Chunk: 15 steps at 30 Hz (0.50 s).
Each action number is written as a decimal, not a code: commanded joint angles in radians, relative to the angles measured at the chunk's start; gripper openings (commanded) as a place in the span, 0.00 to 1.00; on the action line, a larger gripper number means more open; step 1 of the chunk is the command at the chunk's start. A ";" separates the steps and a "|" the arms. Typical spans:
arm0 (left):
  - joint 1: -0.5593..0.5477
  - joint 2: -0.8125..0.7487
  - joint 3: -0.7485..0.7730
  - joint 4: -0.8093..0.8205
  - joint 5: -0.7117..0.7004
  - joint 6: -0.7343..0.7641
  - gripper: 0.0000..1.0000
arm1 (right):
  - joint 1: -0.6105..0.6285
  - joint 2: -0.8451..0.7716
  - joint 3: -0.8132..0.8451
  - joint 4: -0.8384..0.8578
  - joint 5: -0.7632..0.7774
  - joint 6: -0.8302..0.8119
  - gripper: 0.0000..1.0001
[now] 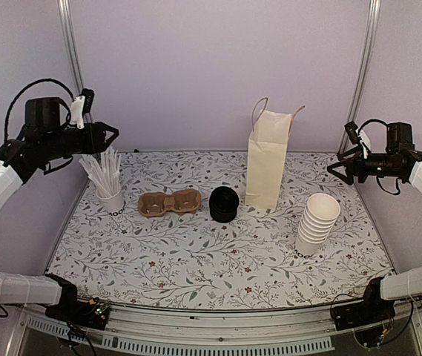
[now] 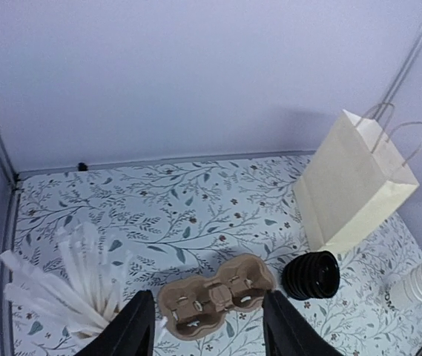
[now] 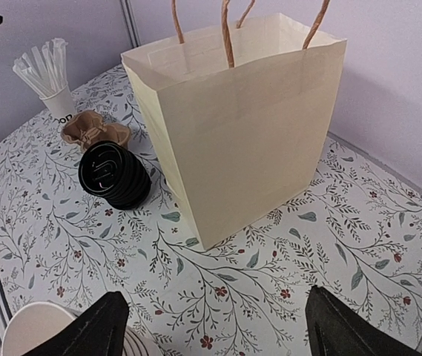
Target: Pack the takeout coffee
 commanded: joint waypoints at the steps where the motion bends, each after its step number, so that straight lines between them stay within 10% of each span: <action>1: -0.195 0.061 -0.026 0.116 0.044 0.100 0.53 | -0.001 0.010 0.114 -0.159 0.052 -0.109 0.83; 15: -0.630 0.426 -0.011 0.456 0.161 0.122 0.66 | 0.184 0.017 0.338 -0.680 0.165 -0.580 0.57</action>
